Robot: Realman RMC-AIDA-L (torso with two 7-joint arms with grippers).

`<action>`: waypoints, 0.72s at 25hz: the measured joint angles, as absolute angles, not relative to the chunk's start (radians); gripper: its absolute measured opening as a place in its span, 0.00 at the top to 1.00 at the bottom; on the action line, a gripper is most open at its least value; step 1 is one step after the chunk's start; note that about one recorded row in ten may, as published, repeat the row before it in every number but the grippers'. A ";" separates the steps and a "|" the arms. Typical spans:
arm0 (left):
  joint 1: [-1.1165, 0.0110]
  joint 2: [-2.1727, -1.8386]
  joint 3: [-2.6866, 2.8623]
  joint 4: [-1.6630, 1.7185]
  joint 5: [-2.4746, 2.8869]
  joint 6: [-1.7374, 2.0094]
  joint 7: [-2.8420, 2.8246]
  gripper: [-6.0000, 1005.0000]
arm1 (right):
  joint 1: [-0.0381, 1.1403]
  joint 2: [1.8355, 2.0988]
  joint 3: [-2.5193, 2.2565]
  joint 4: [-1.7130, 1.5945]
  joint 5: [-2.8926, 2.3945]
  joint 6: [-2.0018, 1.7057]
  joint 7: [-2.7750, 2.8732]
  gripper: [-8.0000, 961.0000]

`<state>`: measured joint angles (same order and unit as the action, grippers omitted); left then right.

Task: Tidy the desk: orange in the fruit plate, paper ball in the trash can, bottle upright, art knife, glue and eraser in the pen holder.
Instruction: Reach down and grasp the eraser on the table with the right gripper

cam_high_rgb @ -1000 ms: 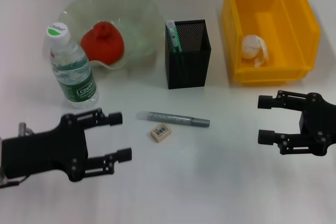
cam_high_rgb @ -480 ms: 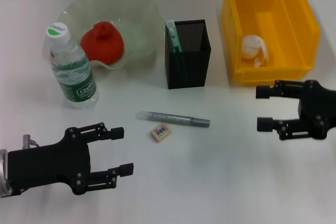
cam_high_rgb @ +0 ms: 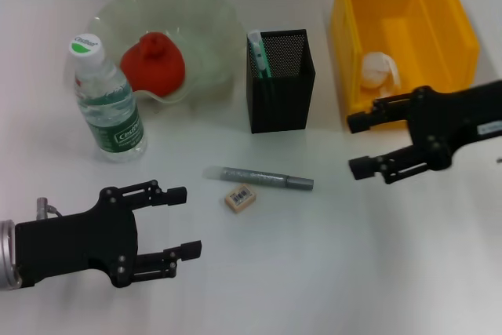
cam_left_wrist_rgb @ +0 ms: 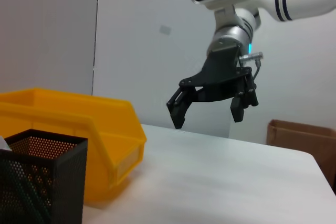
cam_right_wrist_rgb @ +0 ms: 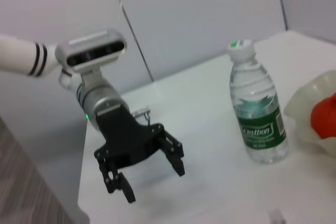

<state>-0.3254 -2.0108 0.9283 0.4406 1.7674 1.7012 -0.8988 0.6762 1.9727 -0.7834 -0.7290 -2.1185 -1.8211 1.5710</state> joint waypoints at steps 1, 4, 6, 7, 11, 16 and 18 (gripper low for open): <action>-0.325 -2.011 0.928 0.441 1.767 1.701 -0.899 0.26 | 0.699 1.973 -0.828 -0.737 -2.118 -1.801 1.588 0.15; -0.326 -2.010 0.928 0.440 1.768 1.686 -0.897 0.26 | 0.721 1.975 -0.865 -0.741 -2.119 -1.784 1.597 0.15; -0.326 -2.008 0.930 0.440 1.768 1.681 -0.898 0.26 | 0.742 1.980 -0.900 -0.744 -2.119 -1.769 1.600 0.15; -0.326 -2.007 0.931 0.440 1.769 1.679 -0.899 0.26 | 0.750 1.982 -0.916 -0.746 -2.119 -1.760 1.600 0.15; -0.327 -2.003 0.933 0.440 1.769 1.673 -0.903 0.26 | 0.789 1.998 -1.009 -0.743 -2.119 -1.696 1.597 0.15; -0.321 -1.998 0.929 0.440 1.769 1.643 -0.907 0.26 | 0.822 2.039 -1.138 -0.742 -2.119 -1.581 1.590 0.15; -0.320 -1.997 0.930 0.440 1.769 1.634 -0.909 0.26 | 0.833 2.056 -1.181 -0.742 -2.120 -1.536 1.589 0.15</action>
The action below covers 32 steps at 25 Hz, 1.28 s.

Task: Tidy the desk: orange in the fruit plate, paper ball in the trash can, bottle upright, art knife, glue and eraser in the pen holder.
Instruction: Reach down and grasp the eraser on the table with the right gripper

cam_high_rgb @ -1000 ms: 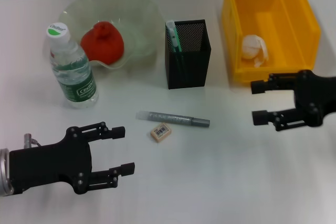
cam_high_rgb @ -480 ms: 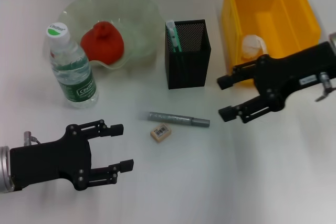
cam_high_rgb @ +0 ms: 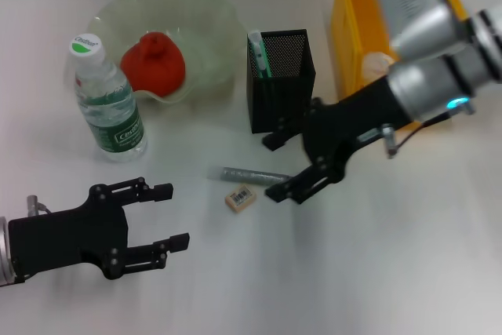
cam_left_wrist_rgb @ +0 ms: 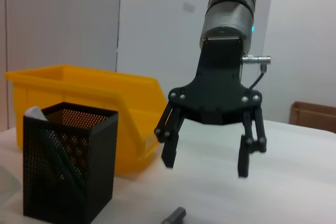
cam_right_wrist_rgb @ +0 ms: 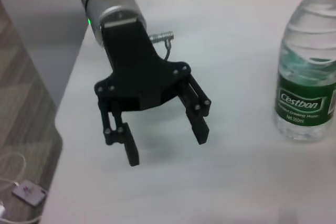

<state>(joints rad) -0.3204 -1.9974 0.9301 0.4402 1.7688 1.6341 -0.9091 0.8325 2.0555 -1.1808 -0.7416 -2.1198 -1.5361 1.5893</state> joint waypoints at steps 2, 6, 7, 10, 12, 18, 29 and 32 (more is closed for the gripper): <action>-0.320 -1.997 0.931 0.440 1.769 1.629 -0.914 0.26 | 0.843 2.069 -1.211 -0.734 -2.126 -1.499 1.589 0.15; -0.316 -1.995 0.931 0.440 1.769 1.625 -0.917 0.26 | 0.874 2.082 -1.271 -0.684 -2.132 -1.417 1.589 0.15; -0.314 -1.995 0.931 0.440 1.769 1.625 -0.918 0.26 | 0.884 2.084 -1.279 -0.665 -2.132 -1.397 1.588 0.15; -0.312 -1.994 0.930 0.440 1.769 1.625 -0.917 0.26 | 0.912 2.087 -1.292 -0.607 -2.123 -1.349 1.587 0.15; -0.311 -1.994 0.928 0.440 1.769 1.624 -0.917 0.26 | 0.925 2.088 -1.313 -0.579 -2.108 -1.323 1.586 0.15; -0.307 -1.994 0.929 0.440 1.769 1.610 -0.915 0.26 | 0.930 2.091 -1.430 -0.546 -2.022 -1.265 1.560 0.15; -0.299 -1.997 0.925 0.440 1.769 1.609 -0.913 0.26 | 0.930 2.092 -1.561 -0.530 -1.952 -1.192 1.559 0.15; -0.298 -1.998 0.925 0.440 1.768 1.609 -0.914 0.26 | 0.930 2.092 -1.571 -0.530 -1.949 -1.178 1.559 0.15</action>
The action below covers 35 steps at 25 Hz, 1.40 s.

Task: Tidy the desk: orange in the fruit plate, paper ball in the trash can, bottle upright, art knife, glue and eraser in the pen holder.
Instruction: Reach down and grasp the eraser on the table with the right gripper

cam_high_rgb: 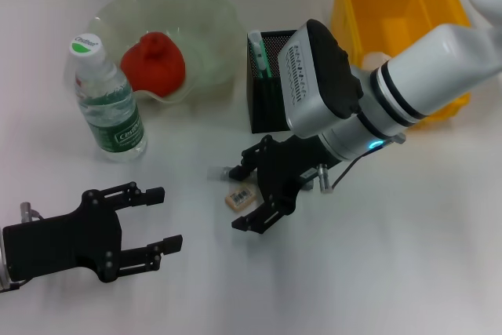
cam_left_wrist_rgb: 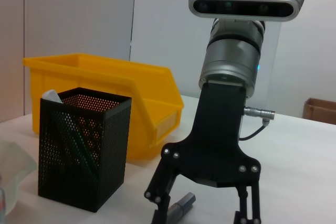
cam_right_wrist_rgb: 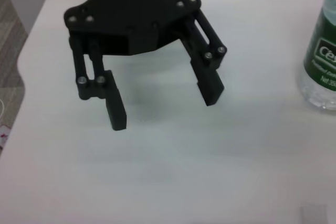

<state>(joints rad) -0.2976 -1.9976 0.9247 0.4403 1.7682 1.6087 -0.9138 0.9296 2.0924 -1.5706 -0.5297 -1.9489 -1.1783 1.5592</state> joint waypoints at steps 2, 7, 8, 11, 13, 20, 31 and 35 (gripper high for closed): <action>-0.296 -1.998 0.924 0.440 1.766 1.609 -0.914 0.26 | 0.929 2.092 -1.573 -0.529 -1.944 -1.173 1.559 0.15; -0.296 -2.000 0.923 0.441 1.763 1.609 -0.915 0.26 | 0.929 2.092 -1.618 -0.526 -1.921 -1.166 1.559 0.16; -0.296 -2.000 0.923 0.442 1.763 1.609 -0.915 0.26 | 0.929 2.092 -1.623 -0.526 -1.920 -1.162 1.559 0.17; -0.296 -2.002 0.923 0.444 1.761 1.609 -0.917 0.26 | 0.929 2.092 -1.633 -0.526 -1.917 -1.158 1.559 0.20; -0.295 -2.002 0.923 0.444 1.761 1.609 -0.917 0.26 | 0.928 2.092 -1.634 -0.526 -1.916 -1.158 1.561 0.22; -0.293 -2.000 0.921 0.442 1.761 1.615 -0.919 0.26 | 0.925 2.092 -1.634 -0.526 -1.916 -1.147 1.568 0.29; -0.290 -2.002 0.914 0.442 1.764 1.619 -0.920 0.26 | 0.924 2.092 -1.635 -0.526 -1.920 -1.145 1.569 0.51; -0.290 -2.002 0.914 0.442 1.761 1.622 -0.921 0.26 | 0.922 2.092 -1.635 -0.526 -1.921 -1.134 1.569 0.51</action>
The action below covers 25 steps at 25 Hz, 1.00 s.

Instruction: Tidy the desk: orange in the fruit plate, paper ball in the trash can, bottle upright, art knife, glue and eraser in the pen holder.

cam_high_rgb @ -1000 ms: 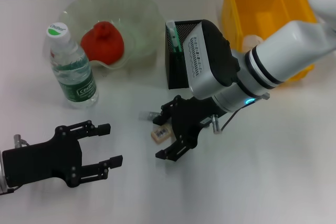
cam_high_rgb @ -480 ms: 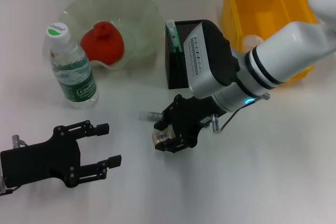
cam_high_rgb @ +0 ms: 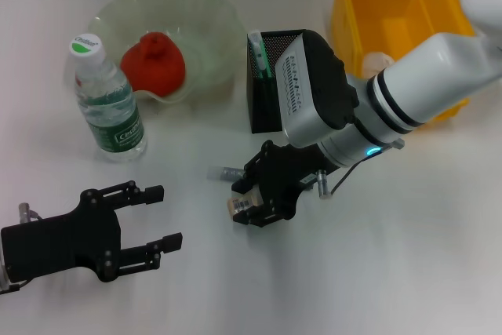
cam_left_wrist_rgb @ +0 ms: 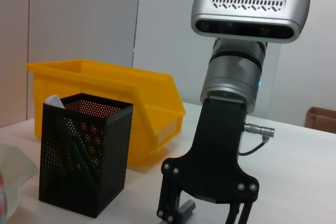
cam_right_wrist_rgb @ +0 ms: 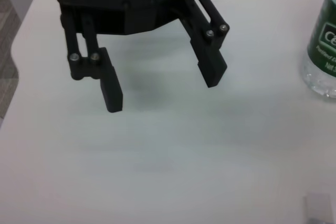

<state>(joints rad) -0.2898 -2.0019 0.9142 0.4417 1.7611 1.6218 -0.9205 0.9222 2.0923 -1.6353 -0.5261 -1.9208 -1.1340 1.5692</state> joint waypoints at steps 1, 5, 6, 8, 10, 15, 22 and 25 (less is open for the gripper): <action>-0.290 -2.002 0.914 0.442 1.761 1.622 -0.921 0.26 | 0.922 2.092 -1.636 -0.526 -1.921 -1.133 1.569 0.52; -0.290 -2.002 0.913 0.443 1.761 1.622 -0.931 0.26 | 0.922 2.092 -1.654 -0.526 -1.916 -1.130 1.569 0.54; -0.290 -2.002 0.913 0.444 1.761 1.622 -0.932 0.26 | 0.922 2.092 -1.660 -0.526 -1.915 -1.128 1.569 0.55; -0.290 -2.002 0.913 0.445 1.761 1.622 -0.934 0.26 | 0.922 2.092 -1.670 -0.526 -1.913 -1.120 1.569 0.56; -0.290 -2.002 0.913 0.444 1.761 1.622 -0.934 0.26 | 0.921 2.092 -1.675 -0.526 -1.912 -1.114 1.569 0.58; -0.290 -2.002 0.913 0.442 1.761 1.626 -0.934 0.26 | 0.920 2.092 -1.675 -0.524 -1.912 -1.112 1.569 0.58; -0.290 -2.003 0.903 0.442 1.760 1.642 -0.941 0.26 | 0.920 2.092 -1.667 -0.528 -1.911 -1.130 1.582 0.66; -0.287 -2.002 0.889 0.442 1.760 1.647 -0.945 0.26 | 0.911 2.089 -1.646 -0.548 -1.909 -1.161 1.590 0.70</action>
